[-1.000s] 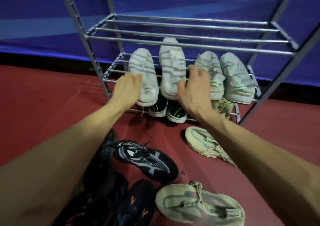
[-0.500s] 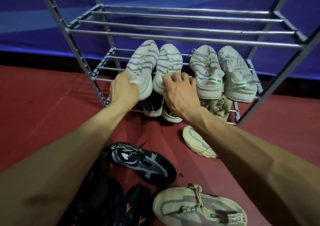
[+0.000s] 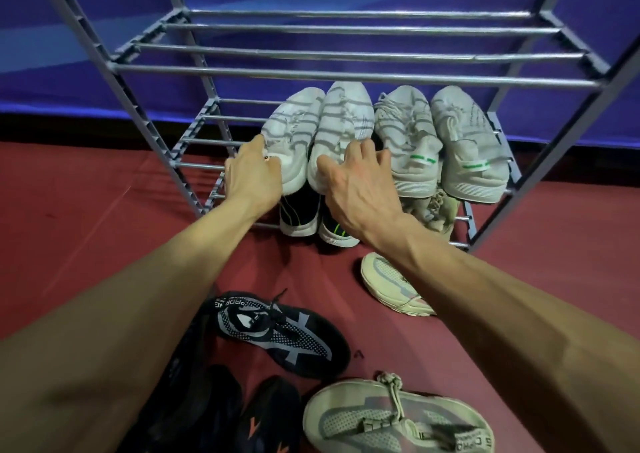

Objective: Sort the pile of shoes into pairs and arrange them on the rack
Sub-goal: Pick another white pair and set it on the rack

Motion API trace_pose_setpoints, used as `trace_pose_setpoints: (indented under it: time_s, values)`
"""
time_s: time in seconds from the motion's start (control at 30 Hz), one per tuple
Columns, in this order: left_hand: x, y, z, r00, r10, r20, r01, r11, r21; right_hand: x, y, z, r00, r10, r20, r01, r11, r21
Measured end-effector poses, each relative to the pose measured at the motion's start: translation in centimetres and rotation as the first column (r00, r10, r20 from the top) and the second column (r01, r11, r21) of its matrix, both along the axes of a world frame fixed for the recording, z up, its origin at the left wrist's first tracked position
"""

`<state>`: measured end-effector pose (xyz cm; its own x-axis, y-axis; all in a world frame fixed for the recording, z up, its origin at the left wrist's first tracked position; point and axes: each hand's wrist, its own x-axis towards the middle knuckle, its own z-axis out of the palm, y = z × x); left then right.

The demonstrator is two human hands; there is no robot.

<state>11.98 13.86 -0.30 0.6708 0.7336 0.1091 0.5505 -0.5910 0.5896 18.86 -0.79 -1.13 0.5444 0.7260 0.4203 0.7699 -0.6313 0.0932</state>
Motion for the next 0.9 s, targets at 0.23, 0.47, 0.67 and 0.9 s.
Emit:
trace_pose_setpoints:
  time_s: [0.23, 0.47, 0.67, 0.9]
  values:
    - [-2.0, -2.1, -2.0, 0.991, 0.005, 0.132, -0.017, 0.996, 0.093, -0.9, -0.7, -0.8, 0.999, -0.054, -0.009, 0.055, 0.996, 0.068]
    - [0.0, -2.1, -0.9, 0.979, 0.122, 0.161, -0.144, 0.981, 0.132, -0.5, -0.2, -0.1, 0.997, -0.038, -0.075, 0.041, 0.998, 0.037]
    - [-1.2, -2.9, -1.1, 0.986, 0.079, 0.149, -0.108, 0.973, 0.201, -1.1, 0.8, 1.2, 0.987, -0.037, -0.159, 0.031, 0.999, -0.043]
    - [-1.1, -1.7, -0.8, 0.992, -0.039, 0.121, 0.007, 0.967, 0.254, -1.3, 0.6, 1.4, 0.980, 0.010, -0.200, -0.013, 1.000, -0.014]
